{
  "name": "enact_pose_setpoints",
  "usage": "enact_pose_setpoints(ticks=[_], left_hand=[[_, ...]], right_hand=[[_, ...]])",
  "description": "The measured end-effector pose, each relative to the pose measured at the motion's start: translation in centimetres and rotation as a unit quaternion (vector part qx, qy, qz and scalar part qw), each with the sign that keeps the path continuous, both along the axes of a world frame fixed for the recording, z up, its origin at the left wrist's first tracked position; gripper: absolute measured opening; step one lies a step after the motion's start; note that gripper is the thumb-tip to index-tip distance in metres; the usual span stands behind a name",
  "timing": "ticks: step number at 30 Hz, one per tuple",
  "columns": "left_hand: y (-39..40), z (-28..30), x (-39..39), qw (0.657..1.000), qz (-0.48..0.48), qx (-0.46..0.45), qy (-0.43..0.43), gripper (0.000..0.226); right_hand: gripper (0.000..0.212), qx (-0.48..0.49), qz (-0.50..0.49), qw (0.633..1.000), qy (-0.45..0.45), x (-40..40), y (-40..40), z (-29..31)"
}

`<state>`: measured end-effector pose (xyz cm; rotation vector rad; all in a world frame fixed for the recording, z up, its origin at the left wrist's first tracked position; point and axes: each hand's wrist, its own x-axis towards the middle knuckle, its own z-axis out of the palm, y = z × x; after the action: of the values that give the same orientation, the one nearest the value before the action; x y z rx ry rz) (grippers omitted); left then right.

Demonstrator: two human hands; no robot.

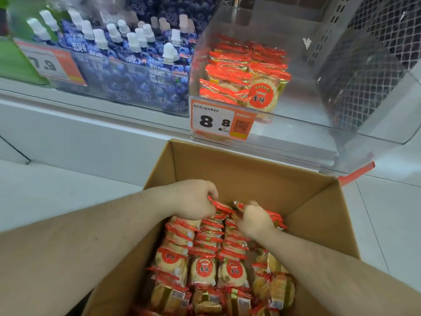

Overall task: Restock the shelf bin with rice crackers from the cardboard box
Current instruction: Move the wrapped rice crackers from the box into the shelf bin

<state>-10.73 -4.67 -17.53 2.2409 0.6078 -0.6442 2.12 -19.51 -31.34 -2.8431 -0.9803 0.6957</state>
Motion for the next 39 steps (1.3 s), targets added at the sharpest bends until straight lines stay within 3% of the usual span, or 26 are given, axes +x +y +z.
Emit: enact_pose_setpoints(ticks=[3, 6, 8, 10, 13, 15, 18, 20, 22, 26, 31, 35, 39], left_hand=[[0.1, 0.0, 0.0, 0.981, 0.163, -0.105, 0.003, 0.055], [0.1, 0.2, -0.2, 0.926, 0.302, -0.228, 0.007, 0.071], [-0.4, 0.4, -0.1, 0.891, 0.347, -0.292, -0.030, 0.067], [-0.4, -0.1, 0.1, 0.878, 0.371, -0.295, -0.068, 0.057], [0.1, -0.5, 0.0, 0.886, 0.380, -0.246, -0.100, 0.045], [0.4, -0.2, -0.2, 0.893, 0.372, -0.224, -0.115, 0.046], [0.8, -0.1, -0.2, 0.908, 0.346, -0.203, -0.119, 0.049], [1.0, -0.1, 0.0, 0.919, 0.326, -0.189, -0.117, 0.050], [1.2, -0.1, 0.2, 0.931, 0.299, -0.173, -0.113, 0.053], [1.5, -0.5, 0.4, 0.949, 0.258, -0.144, -0.110, 0.057], [1.8, -1.2, 0.4, 0.961, 0.229, -0.118, -0.102, 0.059], [2.0, -1.4, 0.3, 0.962, 0.227, -0.112, -0.102, 0.056], [1.9, -0.9, 0.2, 0.961, 0.223, -0.118, -0.116, 0.055]], right_hand=[[0.011, 0.120, 0.002, 0.993, -0.018, -1.8, -0.2, 4.3], [0.029, 0.253, 0.092, 0.963, -0.003, -5.1, -1.4, 8.6], [0.035, 0.311, 0.159, 0.937, 0.011, -7.2, -1.9, 10.5], [0.034, 0.350, 0.179, 0.919, 0.023, -8.2, -2.4, 11.1], [0.014, 0.408, 0.152, 0.900, -0.013, -7.4, -3.0, 10.1], [0.004, 0.365, 0.092, 0.926, -0.031, -5.0, -3.1, 8.1], [0.008, 0.130, -0.044, 0.990, 0.021, -0.1, -2.8, 3.6], [0.027, 0.022, -0.082, 0.996, 0.039, 2.3, -2.7, -0.1], [0.042, -0.022, -0.096, 0.994, 0.051, 3.3, -2.2, -3.1], [0.058, -0.072, -0.142, 0.982, 0.097, 3.2, 0.0, -6.9], [0.056, -0.059, -0.199, 0.964, 0.168, 3.5, 1.6, -8.4], [0.046, -0.072, -0.197, 0.965, 0.160, 3.2, 1.3, -6.7], [0.055, -0.073, -0.169, 0.975, 0.129, 3.2, -0.3, -2.1]])
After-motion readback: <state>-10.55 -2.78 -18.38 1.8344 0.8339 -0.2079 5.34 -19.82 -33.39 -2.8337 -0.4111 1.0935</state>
